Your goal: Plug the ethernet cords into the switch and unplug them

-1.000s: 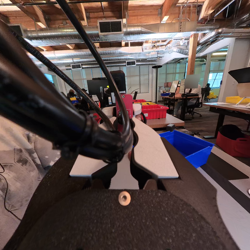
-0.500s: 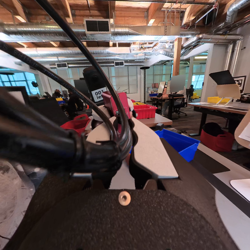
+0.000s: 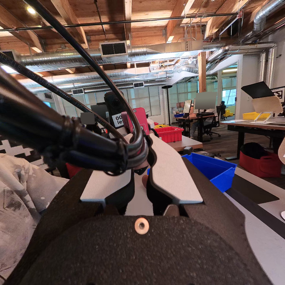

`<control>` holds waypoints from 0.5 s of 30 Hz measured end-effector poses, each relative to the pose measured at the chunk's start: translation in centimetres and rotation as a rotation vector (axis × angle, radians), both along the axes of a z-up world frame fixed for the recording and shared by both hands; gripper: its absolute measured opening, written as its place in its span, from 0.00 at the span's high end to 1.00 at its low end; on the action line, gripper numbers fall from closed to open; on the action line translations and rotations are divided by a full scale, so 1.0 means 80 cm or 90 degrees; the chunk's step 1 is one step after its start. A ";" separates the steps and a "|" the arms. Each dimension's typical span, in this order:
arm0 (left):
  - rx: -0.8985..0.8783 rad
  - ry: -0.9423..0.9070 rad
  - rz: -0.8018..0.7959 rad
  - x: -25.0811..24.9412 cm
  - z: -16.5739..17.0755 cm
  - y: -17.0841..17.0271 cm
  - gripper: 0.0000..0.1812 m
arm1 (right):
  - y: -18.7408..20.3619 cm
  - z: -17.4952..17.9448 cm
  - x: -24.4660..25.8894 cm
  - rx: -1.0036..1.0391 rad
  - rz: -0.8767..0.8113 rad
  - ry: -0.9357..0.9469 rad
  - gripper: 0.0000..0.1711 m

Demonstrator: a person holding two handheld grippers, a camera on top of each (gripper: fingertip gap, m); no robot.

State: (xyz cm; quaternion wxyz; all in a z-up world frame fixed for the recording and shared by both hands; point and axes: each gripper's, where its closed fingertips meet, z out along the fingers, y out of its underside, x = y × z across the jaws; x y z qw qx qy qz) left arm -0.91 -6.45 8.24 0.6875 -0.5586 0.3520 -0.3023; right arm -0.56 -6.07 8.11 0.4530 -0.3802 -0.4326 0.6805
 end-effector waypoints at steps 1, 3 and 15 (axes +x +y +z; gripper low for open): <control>-0.001 0.004 0.003 0.000 -0.001 0.000 0.83 | 0.001 0.000 0.000 0.003 -0.003 -0.002 0.93; 0.006 0.009 0.010 0.001 0.000 0.000 0.83 | 0.001 0.001 0.001 0.002 0.003 -0.002 0.93; -0.005 -0.037 0.019 0.007 0.005 0.005 0.83 | 0.007 0.004 0.007 0.012 -0.004 -0.029 0.93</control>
